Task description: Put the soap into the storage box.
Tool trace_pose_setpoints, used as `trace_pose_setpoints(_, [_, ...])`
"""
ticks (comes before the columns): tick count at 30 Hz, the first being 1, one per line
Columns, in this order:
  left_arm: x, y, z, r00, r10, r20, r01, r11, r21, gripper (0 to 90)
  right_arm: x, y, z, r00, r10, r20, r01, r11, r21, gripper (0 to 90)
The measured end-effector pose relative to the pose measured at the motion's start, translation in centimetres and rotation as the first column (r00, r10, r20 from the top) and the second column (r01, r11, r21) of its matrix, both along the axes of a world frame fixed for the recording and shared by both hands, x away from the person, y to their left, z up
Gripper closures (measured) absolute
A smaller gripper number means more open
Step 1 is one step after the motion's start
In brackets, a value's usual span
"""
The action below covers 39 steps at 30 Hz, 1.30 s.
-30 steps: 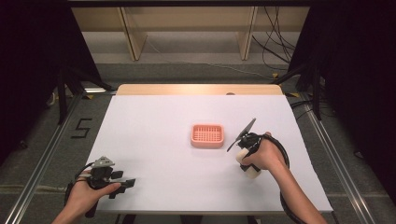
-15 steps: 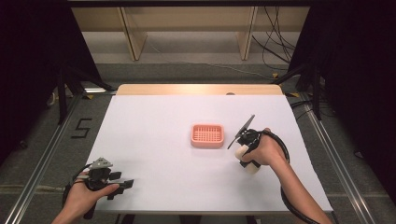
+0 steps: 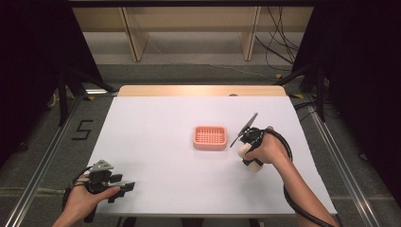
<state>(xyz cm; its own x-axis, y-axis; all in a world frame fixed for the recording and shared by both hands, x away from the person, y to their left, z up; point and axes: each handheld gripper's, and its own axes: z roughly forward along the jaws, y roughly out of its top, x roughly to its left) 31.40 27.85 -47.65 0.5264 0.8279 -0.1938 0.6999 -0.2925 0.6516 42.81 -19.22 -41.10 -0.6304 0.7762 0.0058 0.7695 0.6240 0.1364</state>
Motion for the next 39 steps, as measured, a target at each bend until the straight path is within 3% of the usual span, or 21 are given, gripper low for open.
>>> trace_pose_setpoints(1, [0.0,0.0,0.0,1.0000,-0.001,0.000,0.001,1.0000,0.001,33.3,0.2,-0.1,0.0,0.9996,0.024,0.014,-0.024,1.000,-0.001,50.4])
trace_pose_setpoints(5, [-0.1,0.0,0.1,1.0000,0.007,0.004,-0.007,0.9999,0.013,33.3,0.3,0.2,0.2,0.9999,0.003,0.013,-0.004,1.000,0.003,50.4])
trace_pose_setpoints(6, [-0.1,0.0,0.1,1.0000,0.006,0.003,-0.006,0.9999,0.012,33.3,0.7,0.0,0.1,0.9985,0.049,0.023,-0.049,0.999,0.004,50.4])
trace_pose_setpoints(7, [0.0,0.0,0.0,1.0000,-0.001,0.002,0.001,1.0000,-0.002,33.3,0.5,0.2,0.2,0.9999,0.006,0.012,-0.006,1.000,0.002,50.4])
trace_pose_setpoints(11, [-0.1,-0.1,0.0,1.0000,0.006,0.005,-0.006,1.0000,-0.003,33.3,0.7,0.4,0.3,0.9999,-0.007,0.012,0.007,1.000,-0.003,50.4])
trace_pose_setpoints(12, [0.0,0.0,0.0,1.0000,0.003,0.009,-0.003,1.0000,0.005,33.3,1.0,0.2,0.3,0.9993,0.033,0.020,-0.033,0.999,0.000,50.4])
trace_pose_setpoints(13, [0.0,0.0,0.0,1.0000,0.001,0.009,-0.001,1.0000,0.003,33.3,0.8,0.4,0.4,1.0000,-0.007,0.005,0.007,1.000,0.002,50.4])
trace_pose_setpoints(14, [0.0,-0.1,0.0,1.0000,0.004,0.007,-0.004,1.0000,0.001,33.3,1.1,0.3,0.4,0.9995,0.022,0.023,-0.022,1.000,-0.002,50.4])
trace_pose_setpoints(17, [0.0,0.0,0.0,0.9999,0.003,0.010,-0.003,1.0000,0.006,33.3,1.3,0.4,0.7,0.9996,0.015,0.026,-0.015,1.000,-0.008,50.4])
trace_pose_setpoints(18, [0.0,0.0,0.0,0.9999,0.002,0.010,-0.002,1.0000,0.005,33.3,1.2,0.6,0.7,0.9998,-0.013,0.014,0.013,1.000,-0.009,50.4])
trace_pose_setpoints(25, [0.0,0.0,0.0,1.0000,0.002,0.010,-0.002,1.0000,0.005,33.3,1.9,0.6,1.0,0.9989,0.030,0.035,-0.029,0.999,-0.017,50.4])
trace_pose_setpoints(30, [-0.1,-0.1,0.0,0.9999,0.010,0.005,-0.010,0.9999,-0.008,33.3,2.1,0.8,1.0,0.9993,0.017,0.033,-0.017,1.000,-0.010,50.4])
trace_pose_setpoints(31, [-0.1,0.0,0.1,1.0000,-0.001,0.001,0.001,1.0000,-0.003,33.3,2.3,0.6,0.9,0.9971,0.053,0.054,-0.053,0.999,-0.013,50.4])
trace_pose_setpoints(35, [0.0,0.0,0.0,1.0000,0.004,0.007,-0.004,1.0000,0.000,33.3,2.5,1.0,1.1,0.9991,0.024,0.036,-0.024,1.000,-0.002,50.4])
trace_pose_setpoints(36, [0.0,0.0,0.0,1.0000,0.006,0.006,-0.006,1.0000,-0.001,33.3,2.7,0.9,1.1,0.9977,0.037,0.056,-0.037,0.999,0.001,50.4])
trace_pose_setpoints(39, [0.0,0.0,0.0,1.0000,0.005,0.007,-0.005,1.0000,-0.001,33.4,2.8,1.0,1.1,0.9983,0.035,0.046,-0.035,0.999,-0.008,50.4])
